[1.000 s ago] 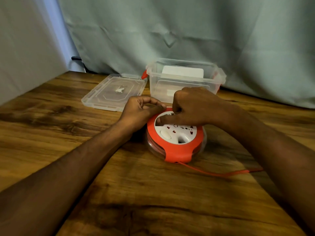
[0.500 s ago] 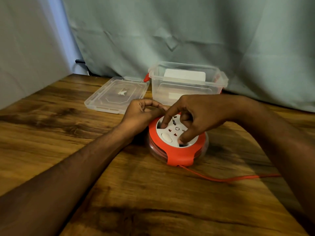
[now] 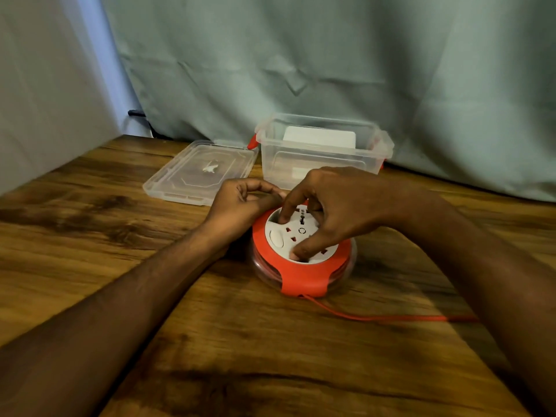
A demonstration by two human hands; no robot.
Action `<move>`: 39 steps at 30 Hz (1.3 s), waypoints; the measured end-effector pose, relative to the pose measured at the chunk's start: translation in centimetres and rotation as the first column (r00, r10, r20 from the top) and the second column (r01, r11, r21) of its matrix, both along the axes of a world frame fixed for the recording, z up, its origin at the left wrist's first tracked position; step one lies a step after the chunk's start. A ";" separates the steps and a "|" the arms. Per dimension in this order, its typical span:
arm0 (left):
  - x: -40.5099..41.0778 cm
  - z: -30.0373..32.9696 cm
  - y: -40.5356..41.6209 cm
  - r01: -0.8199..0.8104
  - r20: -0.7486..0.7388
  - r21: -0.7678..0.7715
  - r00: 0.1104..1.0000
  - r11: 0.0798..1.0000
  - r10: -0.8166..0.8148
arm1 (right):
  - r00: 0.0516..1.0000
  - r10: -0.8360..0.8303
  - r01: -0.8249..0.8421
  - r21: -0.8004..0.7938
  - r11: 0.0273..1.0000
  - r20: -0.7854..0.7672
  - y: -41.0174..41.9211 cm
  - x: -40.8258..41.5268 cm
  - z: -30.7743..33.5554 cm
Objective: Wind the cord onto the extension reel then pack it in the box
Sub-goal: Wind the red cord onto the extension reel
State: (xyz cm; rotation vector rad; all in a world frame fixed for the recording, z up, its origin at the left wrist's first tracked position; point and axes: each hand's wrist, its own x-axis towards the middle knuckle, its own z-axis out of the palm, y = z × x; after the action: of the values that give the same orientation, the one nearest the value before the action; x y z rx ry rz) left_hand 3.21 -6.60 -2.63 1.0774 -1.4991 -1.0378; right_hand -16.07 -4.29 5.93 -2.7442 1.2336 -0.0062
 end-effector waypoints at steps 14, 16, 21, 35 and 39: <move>0.1 0.2 0.2 -0.031 -0.013 -0.006 0.999 1.000 0.030 | 0.986 0.017 0.006 -0.136 0.991 0.166 0.0 -0.3 -2.5; 0.0 0.0 0.1 -0.028 -0.020 -0.006 0.999 1.000 0.028 | 0.986 -0.011 0.049 -0.219 0.974 0.167 0.2 0.1 -2.9; 0.0 -0.2 -0.1 -0.022 -0.005 0.009 1.000 1.000 0.022 | 0.961 -0.136 0.197 -0.251 0.948 0.243 0.2 0.8 -3.5; -0.3 -0.2 0.1 -0.040 -0.004 -0.001 0.999 0.999 0.040 | 0.899 -0.298 0.417 -0.414 0.809 0.321 0.5 1.6 -4.9; -0.2 -0.3 0.1 -0.039 0.008 -0.015 0.999 0.999 0.039 | 0.901 -0.309 0.410 -0.362 0.837 0.306 0.3 1.6 -4.6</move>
State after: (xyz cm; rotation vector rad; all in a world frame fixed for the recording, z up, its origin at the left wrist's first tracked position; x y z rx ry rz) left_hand 3.06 -6.53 -2.89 1.0974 -1.4846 -0.9943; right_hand -14.47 -4.00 1.34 -2.6638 1.8359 -0.6959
